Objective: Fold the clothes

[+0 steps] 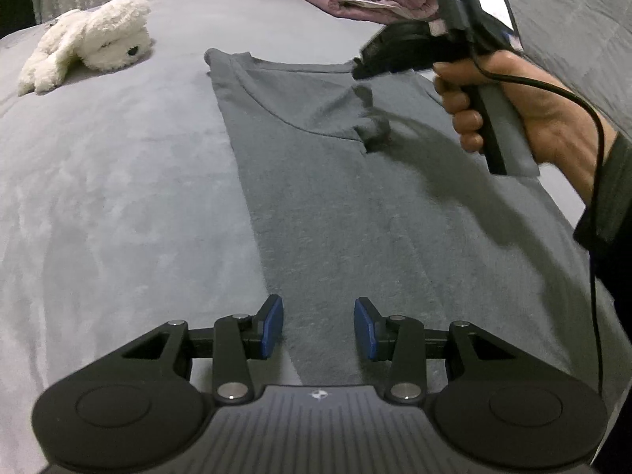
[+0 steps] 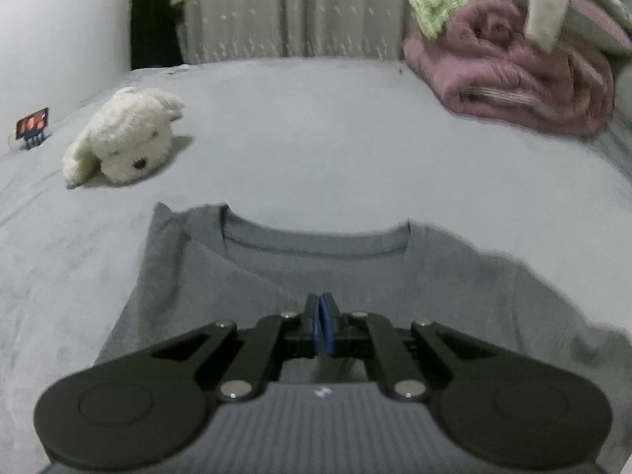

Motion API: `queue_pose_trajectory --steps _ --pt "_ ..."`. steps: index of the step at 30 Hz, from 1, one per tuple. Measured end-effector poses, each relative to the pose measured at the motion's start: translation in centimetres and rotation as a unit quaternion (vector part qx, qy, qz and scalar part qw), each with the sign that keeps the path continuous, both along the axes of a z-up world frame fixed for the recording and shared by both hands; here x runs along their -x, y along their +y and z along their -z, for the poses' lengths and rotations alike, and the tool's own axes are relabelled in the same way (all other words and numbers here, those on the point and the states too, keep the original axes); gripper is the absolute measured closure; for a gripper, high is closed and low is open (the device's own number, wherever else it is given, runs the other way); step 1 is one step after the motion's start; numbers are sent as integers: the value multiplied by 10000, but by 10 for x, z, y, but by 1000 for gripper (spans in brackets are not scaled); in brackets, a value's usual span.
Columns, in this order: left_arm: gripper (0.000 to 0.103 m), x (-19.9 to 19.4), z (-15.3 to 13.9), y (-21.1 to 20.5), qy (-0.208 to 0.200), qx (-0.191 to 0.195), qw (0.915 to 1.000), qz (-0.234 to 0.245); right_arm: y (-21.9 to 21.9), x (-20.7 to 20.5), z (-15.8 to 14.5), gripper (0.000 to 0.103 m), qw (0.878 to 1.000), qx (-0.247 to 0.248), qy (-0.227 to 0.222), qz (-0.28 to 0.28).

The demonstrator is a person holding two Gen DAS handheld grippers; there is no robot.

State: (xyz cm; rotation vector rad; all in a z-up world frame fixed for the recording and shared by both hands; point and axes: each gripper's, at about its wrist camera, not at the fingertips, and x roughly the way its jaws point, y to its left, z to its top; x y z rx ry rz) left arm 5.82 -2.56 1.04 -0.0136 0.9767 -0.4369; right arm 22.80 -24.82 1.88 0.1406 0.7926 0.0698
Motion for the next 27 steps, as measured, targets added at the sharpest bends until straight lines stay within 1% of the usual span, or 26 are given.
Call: queue_pose_trajectory --steps 1,2,3,4,5,7,8,9,10,11,12,14,17,19,23,24,25,26,27 --pt "64 0 0 1 4 8 10000 -27 -3 -1 3 92 9998 -142 79 68" --pt "64 -1 0 2 14 18 10000 -53 -8 -1 6 65 9993 -304 151 131" --pt "64 -1 0 3 20 25 10000 -69 -16 5 9 45 9983 -530 180 165" --pt "64 -1 0 2 13 21 10000 -62 -20 12 13 47 9979 -603 155 176" --pt "64 0 0 2 -5 3 10000 -42 -22 16 15 50 9980 -570 174 201" --pt "64 1 0 0 -38 -28 10000 -3 -25 24 23 58 9972 -653 280 237" --pt "64 1 0 0 -38 -38 10000 10 -27 26 28 71 9956 -840 358 207" --pt "64 1 1 -1 -29 -48 10000 13 -26 28 32 81 9942 -983 398 161" --pt "64 1 3 -1 -21 -64 10000 13 -23 30 34 84 9944 -983 371 110" --pt "64 0 4 -2 -18 -86 10000 11 -18 31 35 92 9950 -939 340 53" --pt "64 0 4 -2 -20 -103 9999 15 -12 30 32 95 9971 -698 285 -26" --pt "64 -1 5 -1 -11 -80 10000 10 1 28 25 95 9995 -234 153 -178" --pt "64 -1 6 1 22 -68 10000 42 10 29 -6 96 9987 156 -385 -304" --pt "63 0 8 1 11 -121 9999 107 15 26 -20 96 9973 281 -588 -334" --pt "63 1 7 1 6 -157 9997 179 35 7 2 95 9941 943 -162 -512" --pt "63 1 7 1 4 -166 9997 198 37 3 14 93 9935 1020 19 -510" --pt "63 1 7 1 3 -175 9996 216 35 3 21 91 9943 991 114 -386" --pt "63 1 7 1 1 -184 9996 234 33 4 27 85 9951 940 173 -256" --pt "63 1 6 2 -2 -174 9996 234 28 12 23 75 9968 786 75 -106"
